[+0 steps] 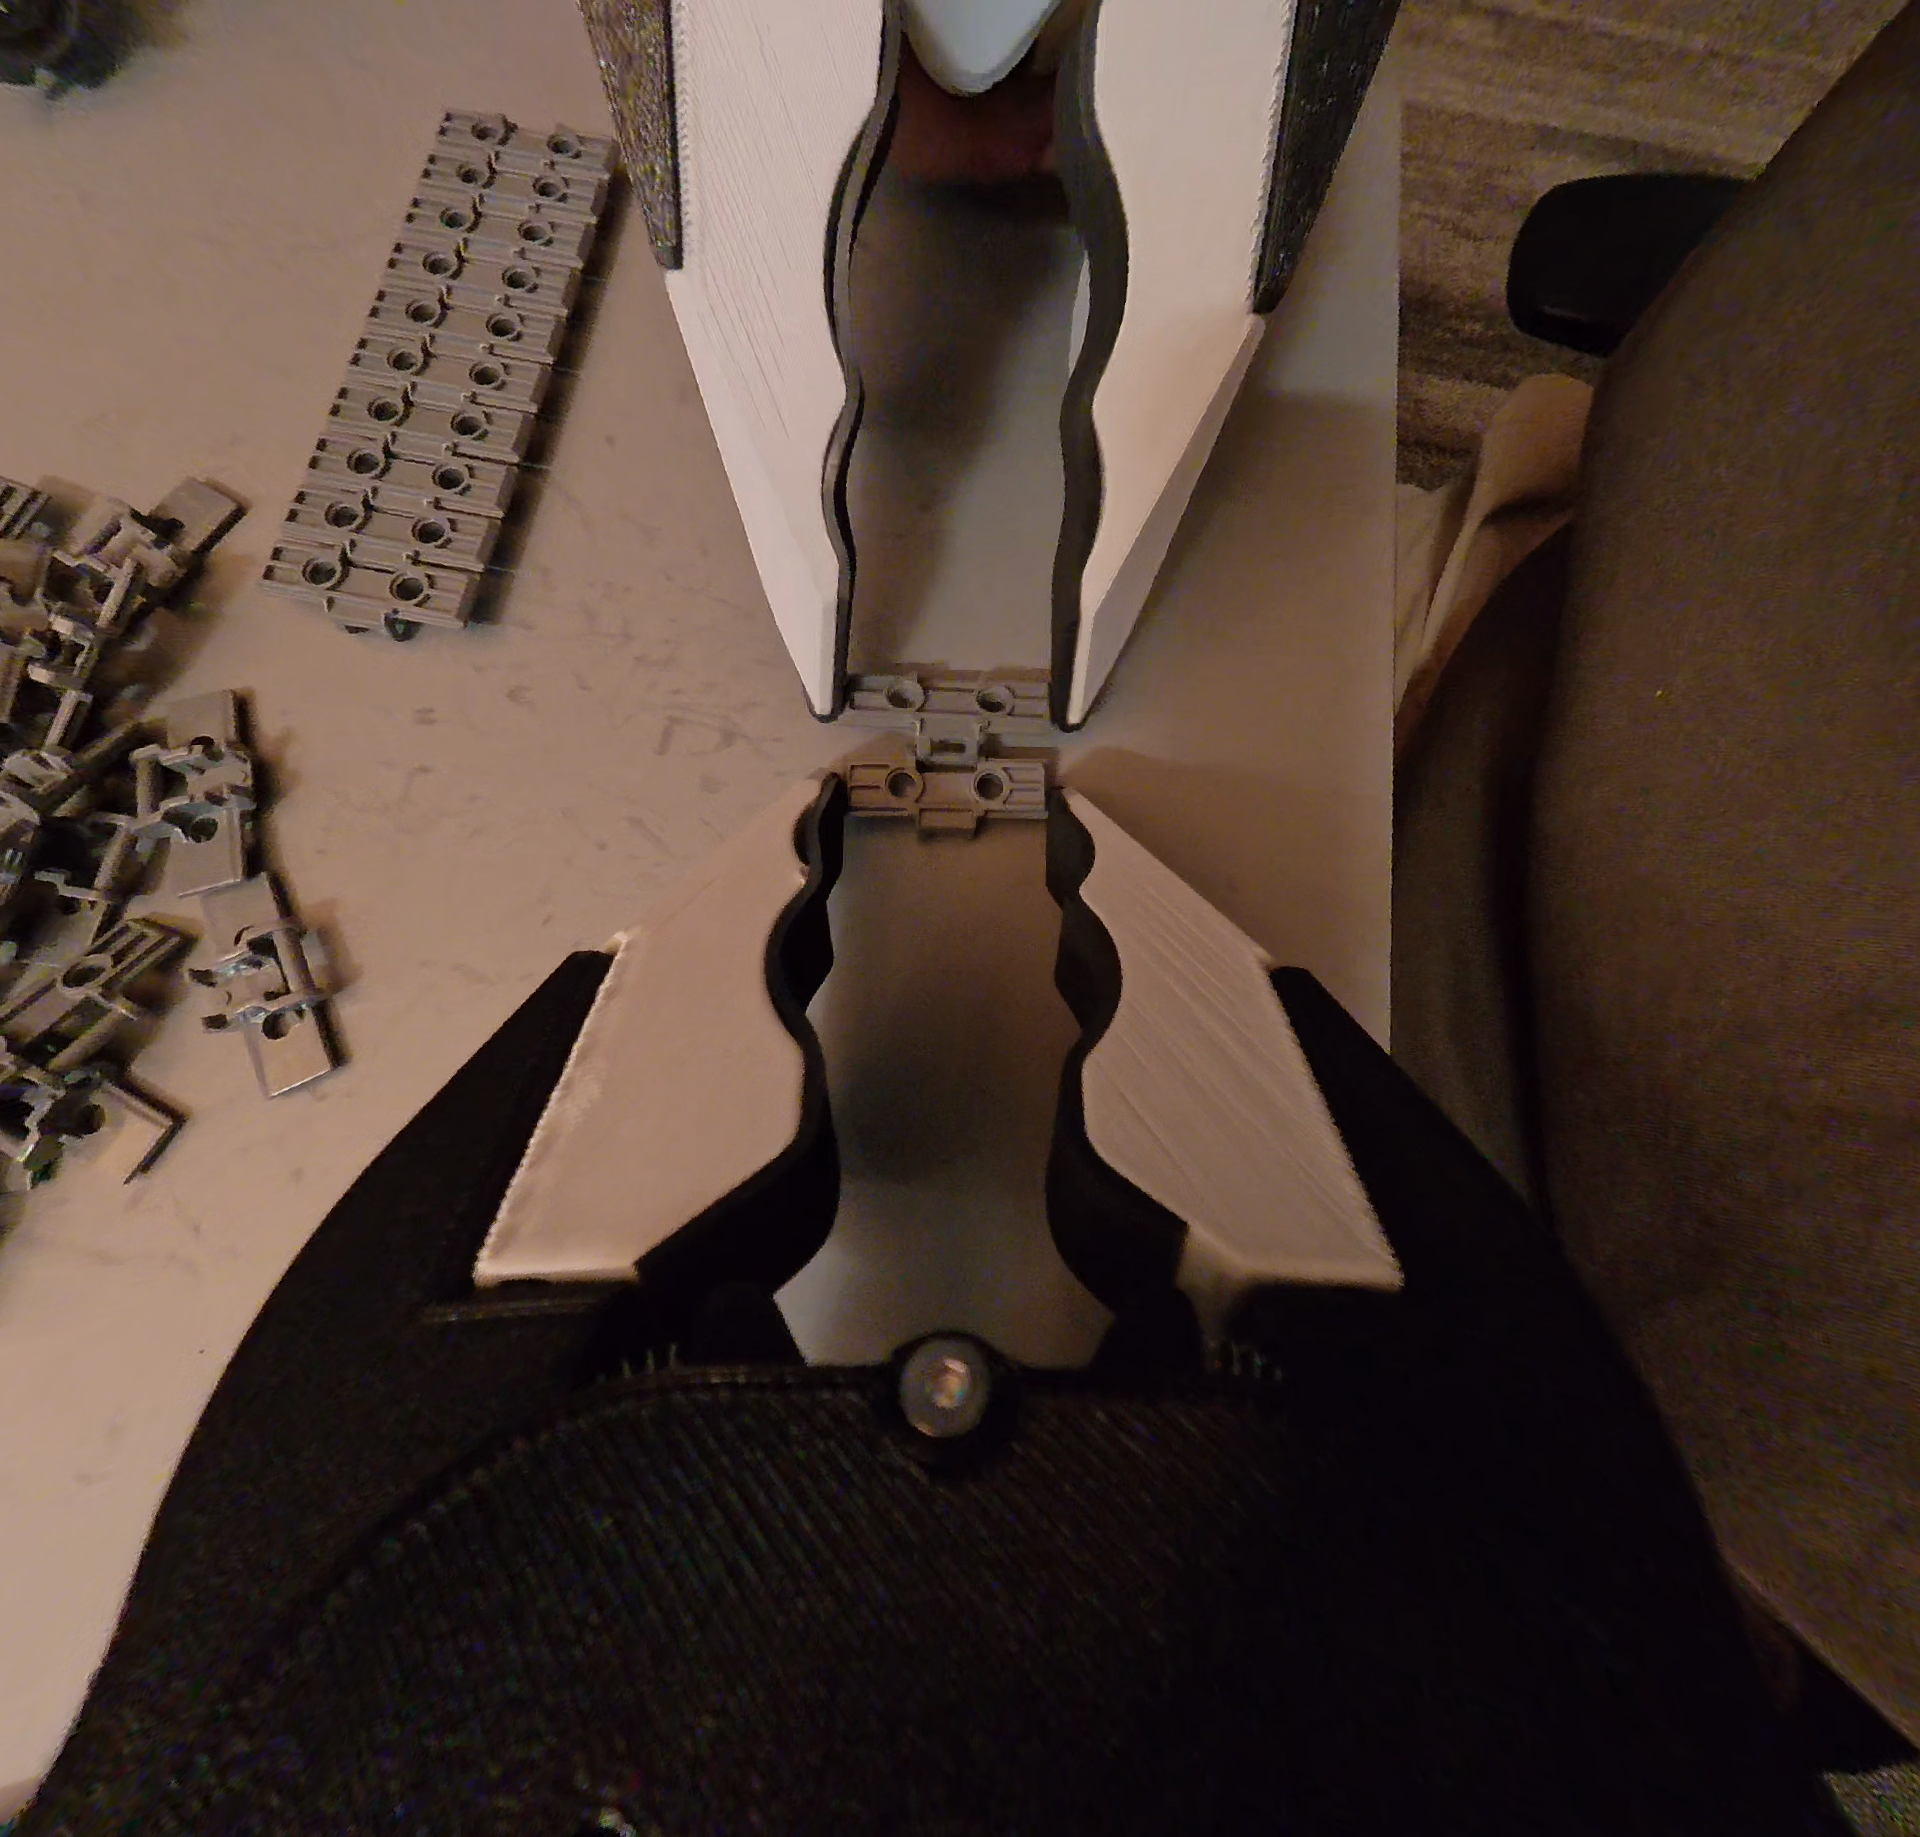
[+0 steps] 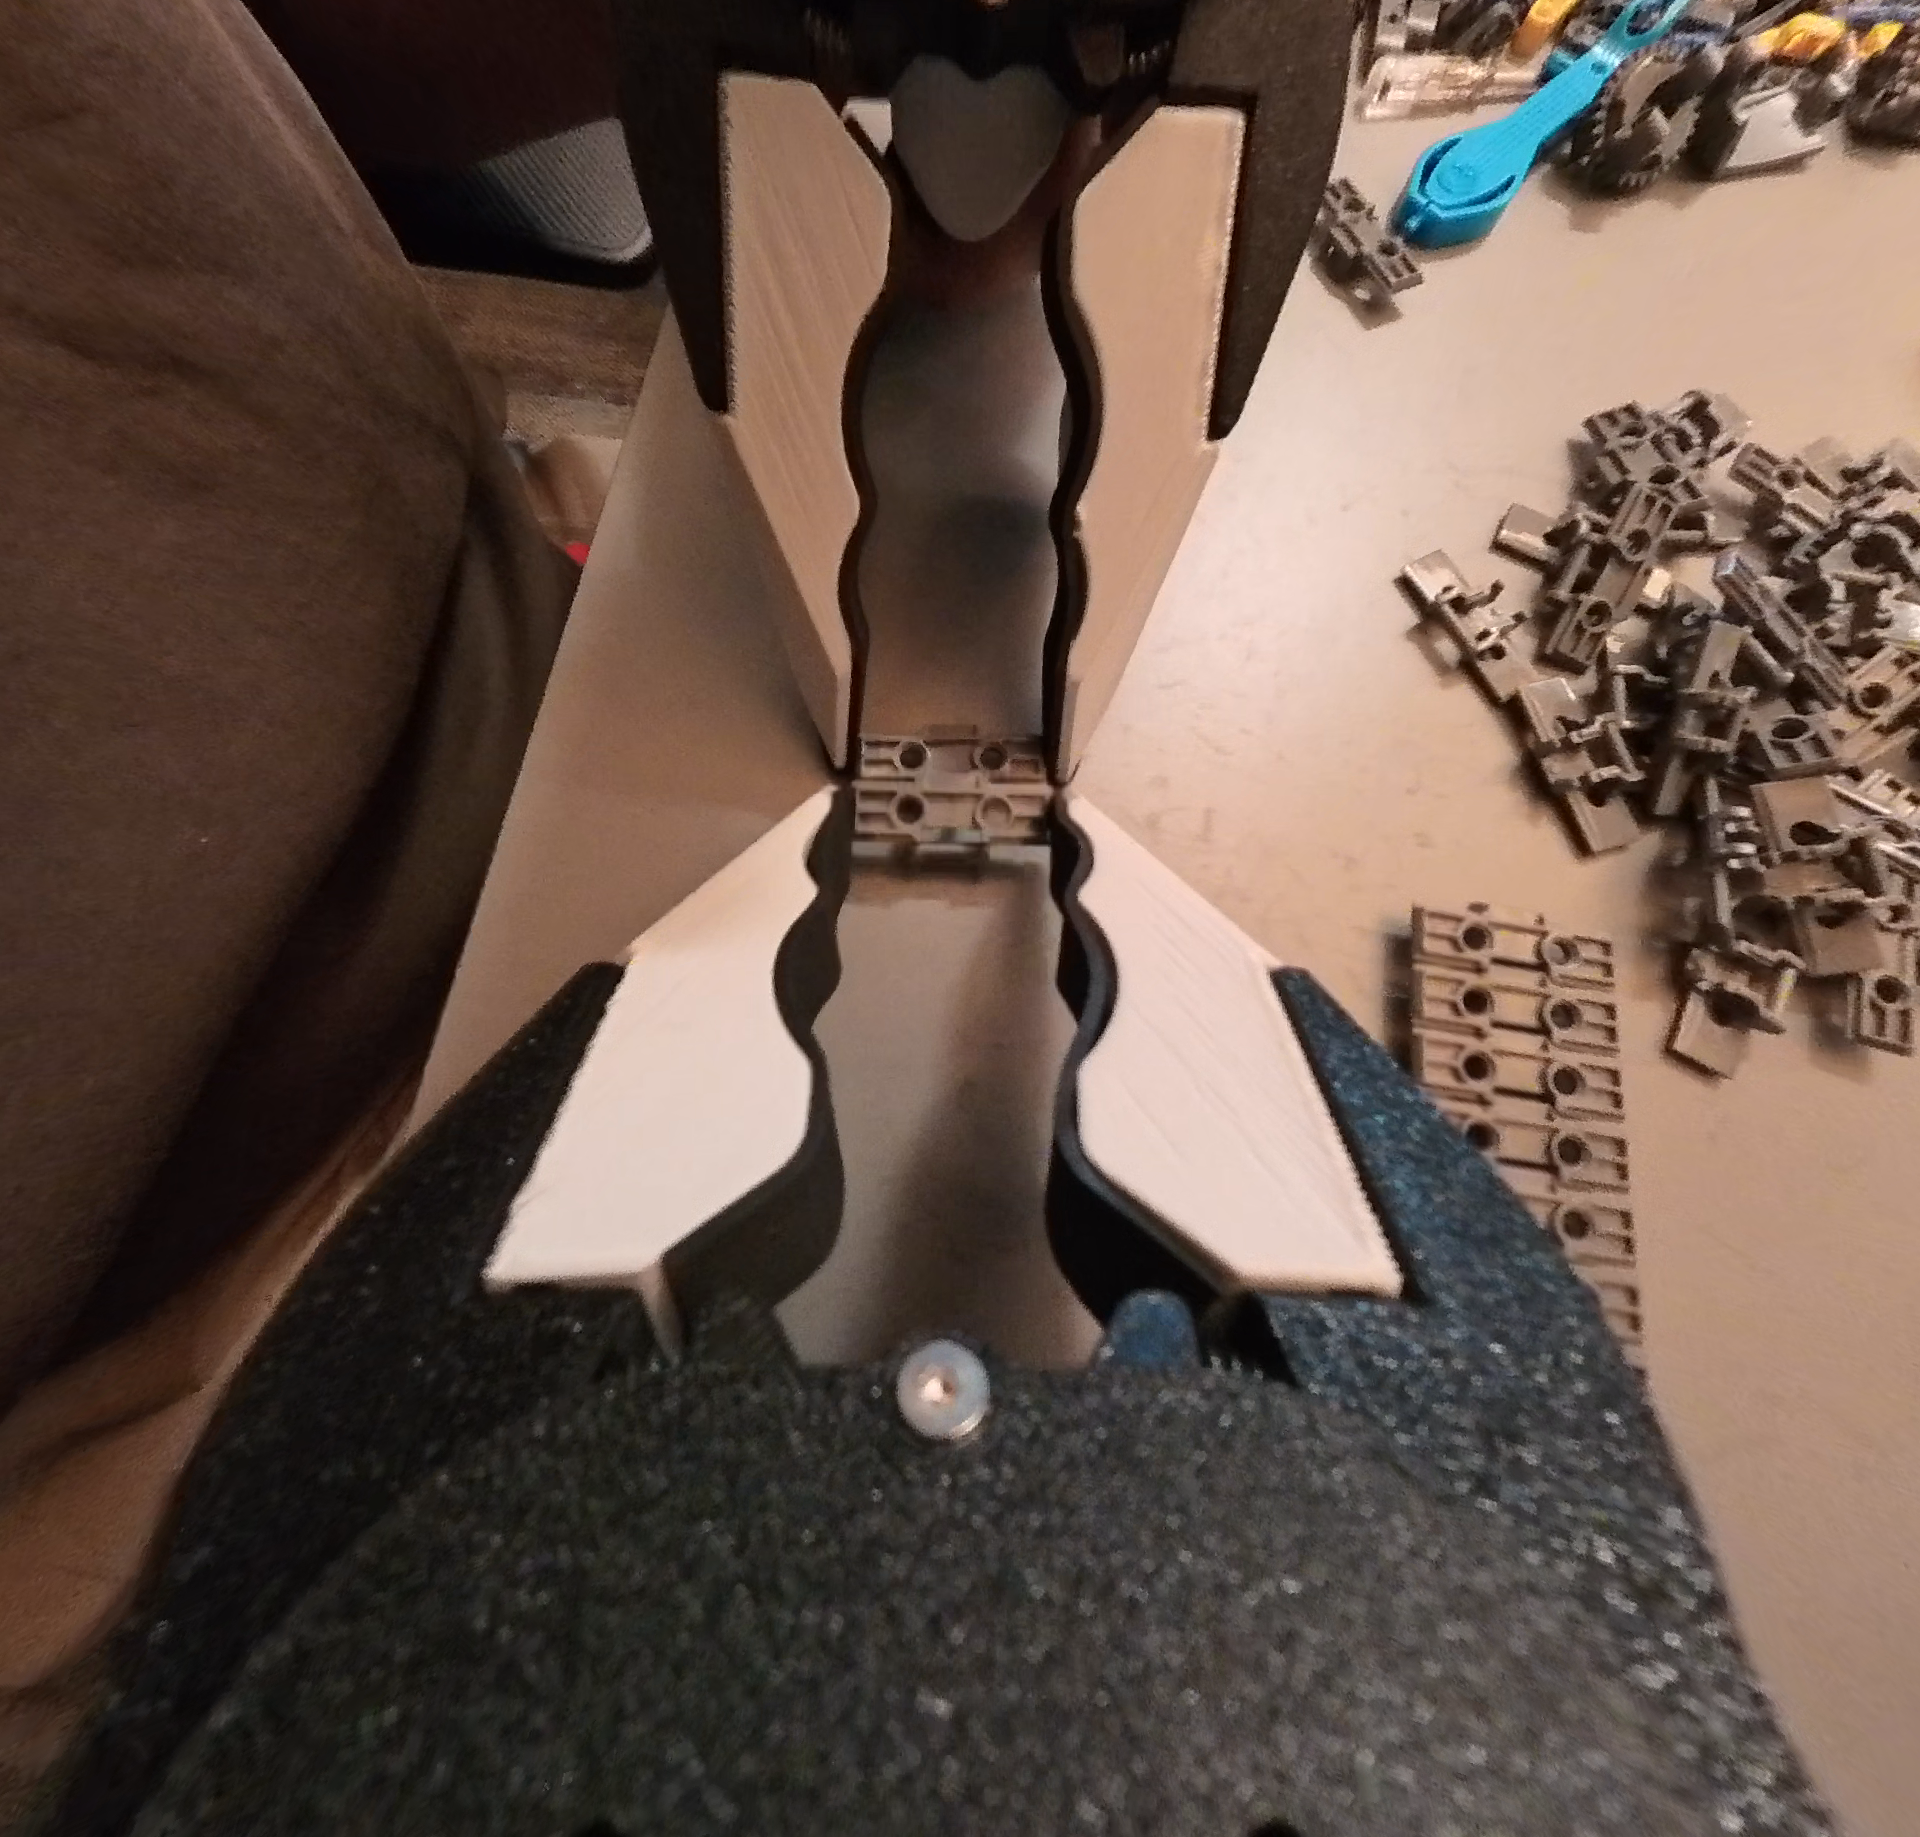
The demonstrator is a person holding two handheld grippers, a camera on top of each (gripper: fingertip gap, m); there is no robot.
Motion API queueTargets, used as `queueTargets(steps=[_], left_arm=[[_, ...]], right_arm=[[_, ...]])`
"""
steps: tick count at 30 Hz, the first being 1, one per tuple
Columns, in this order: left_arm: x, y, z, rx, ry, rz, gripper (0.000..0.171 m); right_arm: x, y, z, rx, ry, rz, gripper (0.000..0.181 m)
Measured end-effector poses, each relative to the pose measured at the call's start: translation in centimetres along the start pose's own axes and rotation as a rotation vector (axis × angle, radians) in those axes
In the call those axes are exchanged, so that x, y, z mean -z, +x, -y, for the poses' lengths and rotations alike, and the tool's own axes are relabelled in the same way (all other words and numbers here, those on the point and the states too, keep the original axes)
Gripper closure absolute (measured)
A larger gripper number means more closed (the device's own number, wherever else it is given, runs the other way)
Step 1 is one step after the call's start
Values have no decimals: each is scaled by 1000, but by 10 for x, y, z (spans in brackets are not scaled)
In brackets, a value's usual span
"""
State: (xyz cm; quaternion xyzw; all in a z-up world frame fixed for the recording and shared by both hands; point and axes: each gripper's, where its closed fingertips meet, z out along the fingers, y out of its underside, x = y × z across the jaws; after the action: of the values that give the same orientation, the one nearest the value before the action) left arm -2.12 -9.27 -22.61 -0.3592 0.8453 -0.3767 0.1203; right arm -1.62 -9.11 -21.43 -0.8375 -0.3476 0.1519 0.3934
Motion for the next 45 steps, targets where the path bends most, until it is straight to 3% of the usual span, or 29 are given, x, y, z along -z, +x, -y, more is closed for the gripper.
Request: queueTargets(steps=[10, 16, 24, 29, 33, 38, 40, 41, 43, 45], left_arm=[[0, 0, 0, 2, 0, -3, 135], [0, 0, 0, 11, 1, -11, 136], [0, 0, 1, 20, 4, -21, 136], [0, 0, 1, 15, 4, -16, 136], [0, 0, 1, 0, 3, -1, 136], [0, 0, 0, -3, -1, -2, 135], [0, 0, 0, -8, -1, 2, 135], [0, 0, 0, -8, -1, 2, 135], [0, 0, 0, -5, -1, -1, 135], [0, 0, 0, -3, -2, -2, 135]], right_arm=[[-4, 0, -4, 22, -65, -3, 143], [-5, 0, -6, 43, -198, -20, 144], [-8, -1, -7, -57, -338, 49, 144], [-10, -1, -8, 0, -441, 14, 144], [-10, -1, -8, 0, -441, 12, 144], [-9, 1, -6, 24, -332, -40, 141], [-8, 6, -3, 43, -276, -119, 108], [-6, 5, 0, 43, -252, -130, 106], [-1, 4, 8, 10, -182, -148, 112], [3, 5, 15, -21, -124, -151, 130]])
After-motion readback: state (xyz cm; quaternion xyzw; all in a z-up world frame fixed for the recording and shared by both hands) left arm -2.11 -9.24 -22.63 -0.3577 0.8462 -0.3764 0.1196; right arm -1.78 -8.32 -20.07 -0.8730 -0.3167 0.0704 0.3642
